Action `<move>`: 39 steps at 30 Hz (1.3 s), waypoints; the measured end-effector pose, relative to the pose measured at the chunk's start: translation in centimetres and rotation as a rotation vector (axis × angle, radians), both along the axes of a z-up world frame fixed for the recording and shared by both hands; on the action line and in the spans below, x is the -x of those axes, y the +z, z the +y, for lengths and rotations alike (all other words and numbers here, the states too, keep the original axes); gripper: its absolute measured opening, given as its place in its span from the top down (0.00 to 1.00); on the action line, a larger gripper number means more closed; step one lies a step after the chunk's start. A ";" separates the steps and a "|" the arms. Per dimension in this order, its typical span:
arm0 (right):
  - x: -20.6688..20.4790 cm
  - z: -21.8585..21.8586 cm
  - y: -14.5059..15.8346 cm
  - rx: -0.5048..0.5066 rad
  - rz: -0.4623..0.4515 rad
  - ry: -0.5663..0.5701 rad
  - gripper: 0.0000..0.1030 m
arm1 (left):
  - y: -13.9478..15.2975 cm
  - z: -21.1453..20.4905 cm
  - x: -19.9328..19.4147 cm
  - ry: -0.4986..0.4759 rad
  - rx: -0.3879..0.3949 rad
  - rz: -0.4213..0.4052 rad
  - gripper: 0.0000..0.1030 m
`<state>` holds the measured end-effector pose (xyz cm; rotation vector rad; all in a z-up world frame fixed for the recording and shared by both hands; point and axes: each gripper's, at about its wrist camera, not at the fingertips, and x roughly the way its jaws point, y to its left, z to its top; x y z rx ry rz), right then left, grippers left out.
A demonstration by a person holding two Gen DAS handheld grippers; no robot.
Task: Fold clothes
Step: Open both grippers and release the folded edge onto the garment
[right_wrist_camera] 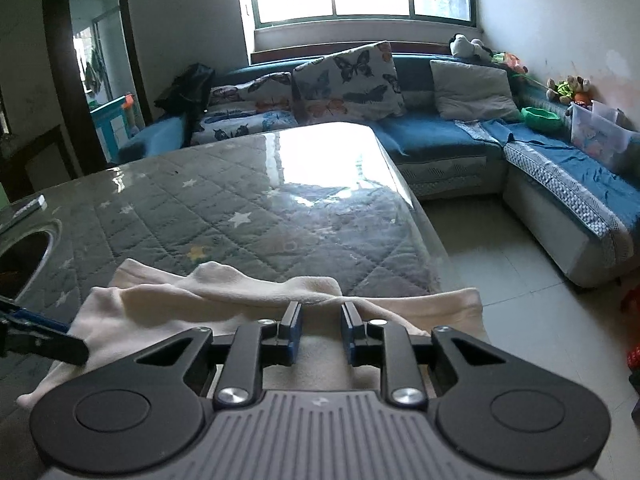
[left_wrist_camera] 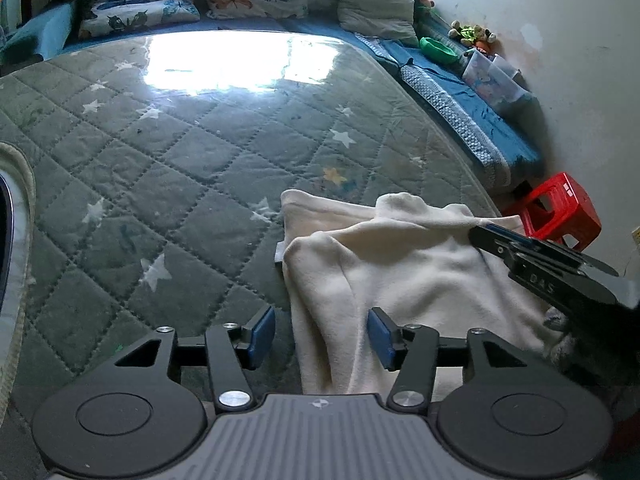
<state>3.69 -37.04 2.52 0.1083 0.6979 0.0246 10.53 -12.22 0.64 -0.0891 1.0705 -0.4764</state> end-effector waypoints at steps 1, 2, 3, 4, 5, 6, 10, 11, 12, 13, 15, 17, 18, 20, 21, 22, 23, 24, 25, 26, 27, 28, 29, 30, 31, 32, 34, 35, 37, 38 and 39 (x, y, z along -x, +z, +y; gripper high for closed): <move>-0.1 0.0 -0.1 -0.001 0.000 -0.001 0.77 | -0.1 0.0 0.0 0.000 0.000 0.000 0.44; -0.2 0.0 -0.1 -0.001 0.000 -0.001 0.74 | 0.0 0.0 0.0 -0.004 -0.001 -0.003 0.44; -0.3 0.0 -0.1 -0.001 -0.001 -0.001 0.72 | 0.0 0.0 0.1 -0.006 -0.008 -0.010 0.42; -0.3 0.0 -0.1 -0.002 -0.002 0.000 0.67 | 0.1 -0.1 0.2 -0.008 -0.020 -0.022 0.41; -0.3 0.1 0.0 -0.002 -0.004 0.001 0.65 | 0.2 -0.2 0.5 -0.013 -0.029 -0.033 0.40; -0.2 0.2 0.2 0.002 -0.009 0.007 0.64 | 0.3 -0.2 0.8 -0.019 -0.036 -0.045 0.40; 0.2 1.1 0.8 0.018 -0.025 0.038 0.51 | 1.2 -0.4 2.2 -0.042 -0.061 -0.108 0.31; 0.2 1.4 0.9 0.022 -0.027 0.050 0.51 | 1.4 -0.5 2.6 -0.051 -0.070 -0.125 0.31; 0.1 1.7 1.0 0.027 -0.025 0.064 0.50 | 1.5 -0.5 2.8 -0.059 -0.076 -0.133 0.31; -0.1 2.1 0.9 0.032 -0.022 0.075 0.48 | 1.5 -0.6 3.1 -0.066 -0.081 -0.139 0.29; -0.6 2.8 0.8 0.044 -0.015 0.090 0.46 | 1.4 -0.7 3.6 -0.077 -0.087 -0.144 0.27; -1.0 3.3 0.6 0.052 -0.008 0.100 0.44 | 1.1 -0.8 3.8 -0.086 -0.088 -0.136 0.27; -1.3 3.5 0.5 0.056 -0.005 0.103 0.43 | 0.9 -0.8 3.9 -0.090 -0.092 -0.133 0.27; -1.8 4.0 0.3 0.069 0.001 0.110 0.38 | 0.5 -0.9 3.9 -0.096 -0.102 -0.127 0.27; -2.1 4.2 0.3 0.076 0.002 0.114 0.36 | 0.3 -0.9 3.9 -0.097 -0.104 -0.123 0.26; -2.2 4.4 0.3 0.088 0.003 0.119 0.34 | 0.1 -0.8 3.8 -0.097 -0.106 -0.119 0.26; -2.4 4.6 0.2 0.098 0.004 0.124 0.33 | -0.1 -0.8 3.8 -0.097 -0.106 -0.116 0.25; -2.6 4.8 0.2 0.105 0.007 0.127 0.33 | -0.2 -0.7 3.8 -0.097 -0.107 -0.113 0.24; -2.8 4.9 0.1 0.107 0.011 0.128 0.31 | -0.3 -0.7 3.8 -0.096 -0.108 -0.111 0.23; -3.0 5.0 0.1 0.108 0.014 0.129 0.27 | -0.4 -0.6 3.8 -0.094 -0.109 -0.110 0.22; -3.2 5.1 0.1 0.110 0.015 0.132 0.25 | -0.4 -0.6 3.8 -0.093 -0.108 -0.110 0.22; -3.2 5.2 0.1 0.116 0.016 0.136 0.23 | -0.3 -0.5 3.8 -0.092 -0.107 -0.109 0.21; -3.2 5.4 0.1 0.123 0.016 0.141 0.23 | -0.3 -0.5 3.8 -0.091 -0.107 -0.110 0.20; -3.3 5.5 0.1 0.129 0.016 0.145 0.22 | -0.3 -0.4 3.9 -0.089 -0.109 -0.113 0.19; -3.2 5.7 0.2 0.135 0.014 0.148 0.20 | -0.2 -0.4 3.9 -0.087 -0.110 -0.116 0.16; -3.2 5.8 0.3 0.137 0.009 0.149 0.16 | -0.2 -0.3 4.0 -0.084 -0.110 -0.117 0.15; -3.0 5.9 0.5 0.139 0.002 0.149 0.11 | -0.2 -0.1 4.0 -0.080 -0.107 -0.117 0.14; -2.9 6.0 0.5 0.142 0.001 0.148 0.09 | -0.3 0.0 4.0 -0.078 -0.106 -0.114 0.13; -2.8 6.0 0.5 0.149 -0.001 0.146 0.06 | -0.3 0.1 3.9 -0.071 -0.104 -0.109 0.10; -2.7 6.1 0.6 0.152 -0.002 0.145 0.03 | -0.4 0.2 3.9 -0.068 -0.102 -0.108 0.10; -2.6 6.1 0.6 0.155 -0.004 0.144 0.03 | -0.3 0.3 3.9 -0.065 -0.102 -0.108 0.07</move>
